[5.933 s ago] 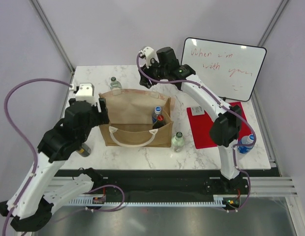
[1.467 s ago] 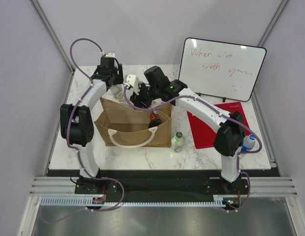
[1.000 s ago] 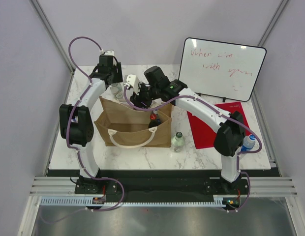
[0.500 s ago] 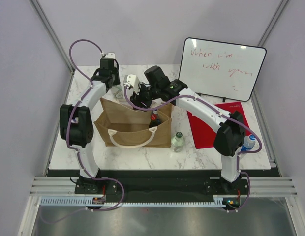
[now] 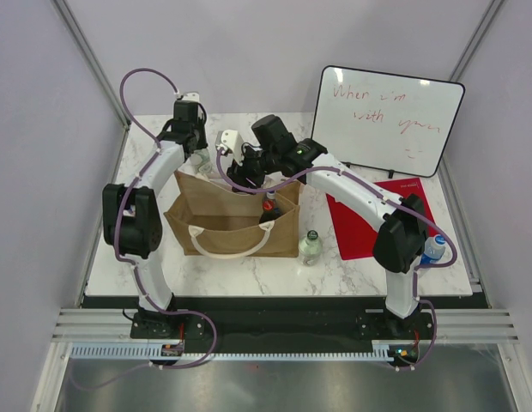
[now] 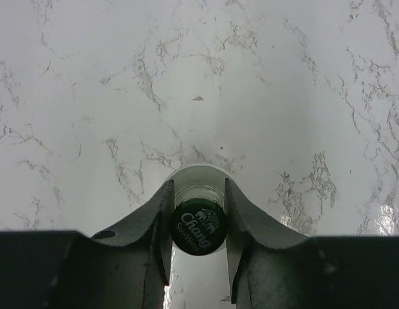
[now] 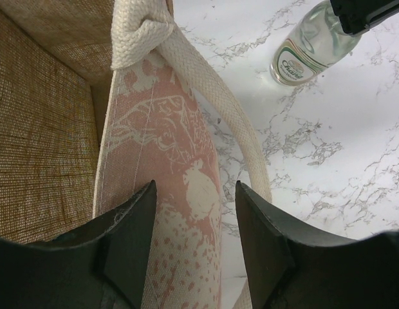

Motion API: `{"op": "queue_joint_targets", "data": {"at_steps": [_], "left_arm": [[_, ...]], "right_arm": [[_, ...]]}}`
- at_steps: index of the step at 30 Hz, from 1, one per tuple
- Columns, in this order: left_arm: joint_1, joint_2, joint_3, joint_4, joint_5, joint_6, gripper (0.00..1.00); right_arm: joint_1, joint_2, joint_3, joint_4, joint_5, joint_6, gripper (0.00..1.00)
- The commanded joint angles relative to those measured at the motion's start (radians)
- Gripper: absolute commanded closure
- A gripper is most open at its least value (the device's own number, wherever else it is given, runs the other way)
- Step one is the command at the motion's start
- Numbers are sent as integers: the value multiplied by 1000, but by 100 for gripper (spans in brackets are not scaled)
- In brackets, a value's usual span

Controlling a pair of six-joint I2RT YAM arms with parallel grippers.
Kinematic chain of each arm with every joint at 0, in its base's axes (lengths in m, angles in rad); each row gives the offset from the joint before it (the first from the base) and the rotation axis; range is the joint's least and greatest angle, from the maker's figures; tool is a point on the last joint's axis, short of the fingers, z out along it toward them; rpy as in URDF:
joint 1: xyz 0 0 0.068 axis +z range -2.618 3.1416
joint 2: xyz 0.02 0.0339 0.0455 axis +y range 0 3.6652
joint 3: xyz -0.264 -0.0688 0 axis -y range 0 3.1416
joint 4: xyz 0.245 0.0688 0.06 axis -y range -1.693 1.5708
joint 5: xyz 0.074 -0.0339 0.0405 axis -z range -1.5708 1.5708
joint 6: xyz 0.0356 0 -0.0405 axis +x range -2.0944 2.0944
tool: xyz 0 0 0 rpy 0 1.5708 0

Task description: Place the beverage into the canvas bag

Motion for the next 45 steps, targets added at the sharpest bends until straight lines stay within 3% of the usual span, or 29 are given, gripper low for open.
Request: {"op": "queue_joint_targets", "data": {"at_steps": [1, 7, 20, 30, 33, 39, 45], "left_arm": [[4, -104, 48, 11, -70, 64, 98], [16, -119, 76, -42, -97, 53, 98], [137, -240, -83, -23, -27, 9, 98], [151, -246, -80, -12, 4, 6, 98], [151, -258, -77, -12, 12, 4, 98], [150, -301, -62, -35, 5, 18, 98], [150, -350, -51, -67, 4, 36, 98]], "right_arm": [[7, -19, 18, 3, -55, 13, 40], [7, -36, 1, 9, -10, 7, 40], [11, -59, -25, 40, 13, 19, 39], [11, -76, 32, 132, 218, 116, 35], [11, -90, 29, 140, 228, 135, 31], [13, -111, 35, 163, 296, 192, 13], [13, -144, 32, 178, 355, 237, 2]]}}
